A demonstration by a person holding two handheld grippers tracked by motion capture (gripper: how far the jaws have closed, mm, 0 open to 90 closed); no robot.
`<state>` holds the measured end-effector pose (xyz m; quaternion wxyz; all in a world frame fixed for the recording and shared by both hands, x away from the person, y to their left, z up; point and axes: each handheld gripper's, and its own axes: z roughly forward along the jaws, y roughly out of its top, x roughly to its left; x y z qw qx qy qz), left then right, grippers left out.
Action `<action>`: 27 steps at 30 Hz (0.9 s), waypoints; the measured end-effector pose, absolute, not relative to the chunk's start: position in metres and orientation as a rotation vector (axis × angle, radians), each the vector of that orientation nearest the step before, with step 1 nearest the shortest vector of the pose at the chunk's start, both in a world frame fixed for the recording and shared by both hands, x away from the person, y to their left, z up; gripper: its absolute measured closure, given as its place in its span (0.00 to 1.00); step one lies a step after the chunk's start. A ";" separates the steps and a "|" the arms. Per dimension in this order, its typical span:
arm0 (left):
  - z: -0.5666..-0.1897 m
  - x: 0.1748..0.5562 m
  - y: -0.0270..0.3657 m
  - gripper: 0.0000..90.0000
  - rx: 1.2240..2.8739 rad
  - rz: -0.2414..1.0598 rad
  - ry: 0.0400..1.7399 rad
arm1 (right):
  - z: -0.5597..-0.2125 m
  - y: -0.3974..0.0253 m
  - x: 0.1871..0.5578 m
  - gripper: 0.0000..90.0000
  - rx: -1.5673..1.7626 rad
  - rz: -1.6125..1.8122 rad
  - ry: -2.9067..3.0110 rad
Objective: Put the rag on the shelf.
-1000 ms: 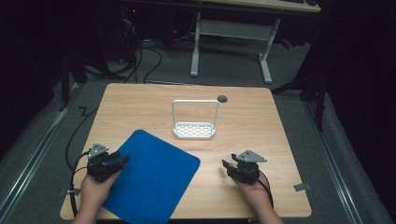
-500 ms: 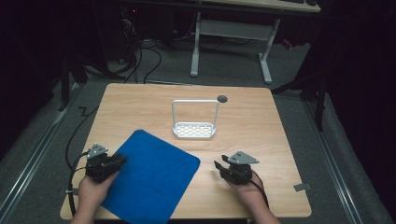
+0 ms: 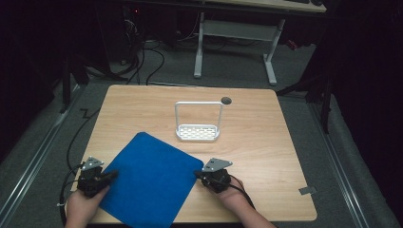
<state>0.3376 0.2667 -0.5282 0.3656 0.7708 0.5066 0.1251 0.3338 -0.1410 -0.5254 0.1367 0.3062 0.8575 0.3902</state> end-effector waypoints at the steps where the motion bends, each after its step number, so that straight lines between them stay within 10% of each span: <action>1: -0.529 0.336 0.268 1.00 1.977 0.322 1.298 | -0.527 -0.138 0.334 1.00 0.871 1.116 2.498; 22: -0.526 0.305 0.215 1.00 2.121 0.192 1.060 | -0.528 -0.177 0.352 1.00 1.080 0.985 2.375; 27: -0.521 0.309 0.211 0.84 2.132 0.250 1.029 | -0.526 -0.184 0.352 0.98 1.092 0.975 2.332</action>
